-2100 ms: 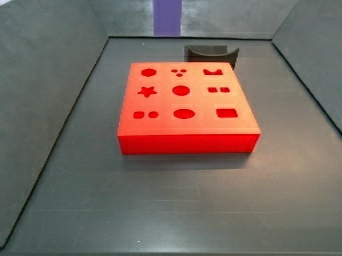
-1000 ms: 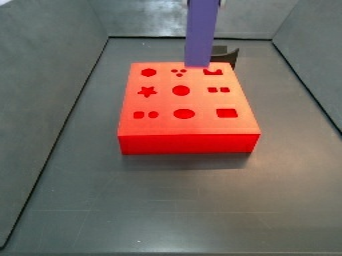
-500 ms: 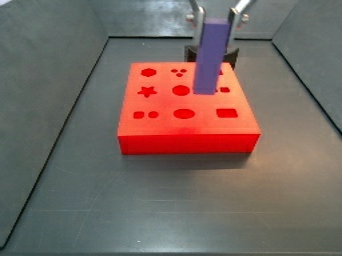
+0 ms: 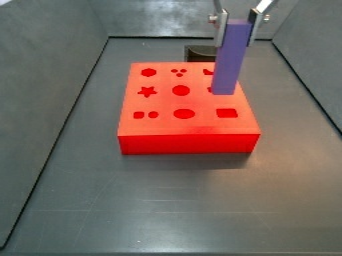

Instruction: Insert the rectangle object.

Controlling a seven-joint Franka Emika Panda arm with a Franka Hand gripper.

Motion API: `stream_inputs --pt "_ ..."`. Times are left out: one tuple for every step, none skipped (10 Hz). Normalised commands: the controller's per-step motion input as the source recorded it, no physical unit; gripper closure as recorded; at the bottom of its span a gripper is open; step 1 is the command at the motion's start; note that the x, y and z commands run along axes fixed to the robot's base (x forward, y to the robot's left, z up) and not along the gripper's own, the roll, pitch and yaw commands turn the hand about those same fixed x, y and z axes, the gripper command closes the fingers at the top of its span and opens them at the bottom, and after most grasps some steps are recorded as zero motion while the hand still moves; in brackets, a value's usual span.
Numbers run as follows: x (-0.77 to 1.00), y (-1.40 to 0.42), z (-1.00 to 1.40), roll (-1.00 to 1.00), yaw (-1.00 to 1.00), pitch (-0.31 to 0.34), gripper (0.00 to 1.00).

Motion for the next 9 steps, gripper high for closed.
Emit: stream_inputs --pt "0.68 0.00 -0.10 0.13 0.21 -0.149 1.00" --pt "0.65 0.00 -0.16 0.08 0.21 -0.179 1.00" --pt "0.59 0.00 -0.25 0.17 0.21 -0.154 1.00" --pt "0.49 -0.03 -0.34 0.26 0.24 -0.114 1.00" --pt "0.21 -0.07 -0.36 0.38 0.07 -0.057 1.00" --pt "-0.14 -0.01 -0.20 0.34 -0.21 0.000 1.00" --pt "-0.21 0.00 -0.11 0.29 -0.23 0.000 1.00" --pt "-0.18 0.00 -0.05 0.22 -0.20 0.000 1.00" --pt "-0.22 0.00 -0.05 0.14 -0.19 0.000 1.00"
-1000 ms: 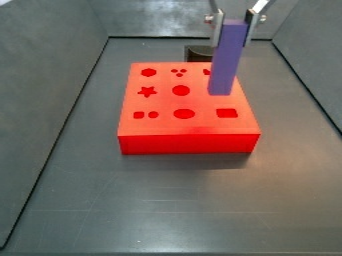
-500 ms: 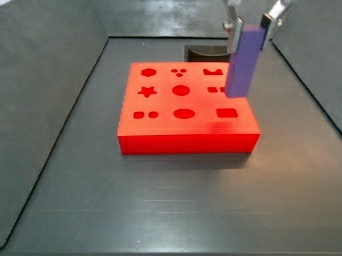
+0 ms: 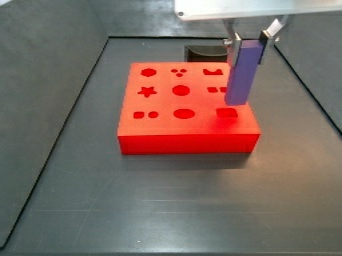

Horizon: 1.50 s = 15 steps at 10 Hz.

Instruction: Insert the rectangle object.

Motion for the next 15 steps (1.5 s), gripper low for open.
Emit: stream_inputs --pt "-0.06 -0.04 -0.07 0.04 -0.04 0.000 1.00" --pt "0.03 -0.08 -0.13 0.03 -0.01 0.036 1.00" --pt "0.07 -0.08 -0.16 0.00 -0.03 0.063 1.00" --pt "0.17 -0.02 -0.19 0.00 -0.03 0.040 1.00" --pt "0.18 0.00 -0.20 0.04 -0.03 0.046 1.00" --pt "0.11 0.00 -0.21 0.07 -0.03 0.053 1.00" --pt "0.05 0.00 -0.23 0.07 -0.03 0.056 1.00" --pt "0.00 0.00 -0.27 0.05 -0.04 0.066 1.00" --pt "-0.03 0.00 -0.27 0.00 -0.06 0.069 1.00" --pt "-0.12 0.00 -0.18 -0.01 -0.11 0.057 1.00" --pt "0.00 -0.03 -0.22 -0.03 -0.05 0.026 1.00" --pt "0.03 -0.10 -0.28 -0.01 0.00 0.010 1.00" --pt "0.09 -0.17 -0.57 -0.02 -0.02 0.071 1.00" --pt "0.12 -0.11 -0.75 -0.02 -0.07 0.157 1.00" --pt "0.12 -0.02 -0.73 -0.01 -0.07 0.146 1.00"
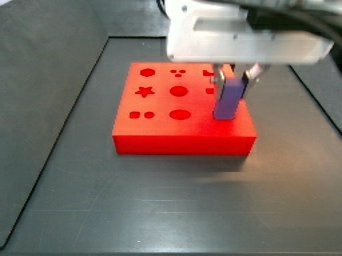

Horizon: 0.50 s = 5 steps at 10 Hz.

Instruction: Insert the rectangle object.

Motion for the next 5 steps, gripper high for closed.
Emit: stream_inputs --pt "0.09 0.00 -0.65 0.00 -0.06 0.143 1.00" --pt "0.02 0.00 -0.60 0.00 -0.08 0.131 1.00" --pt "0.00 0.00 -0.25 -0.03 -0.05 0.123 1.00" --pt "0.00 0.00 0.00 0.00 0.00 0.004 1.00" --pt "0.00 0.00 0.00 0.00 0.00 0.000 1.00"
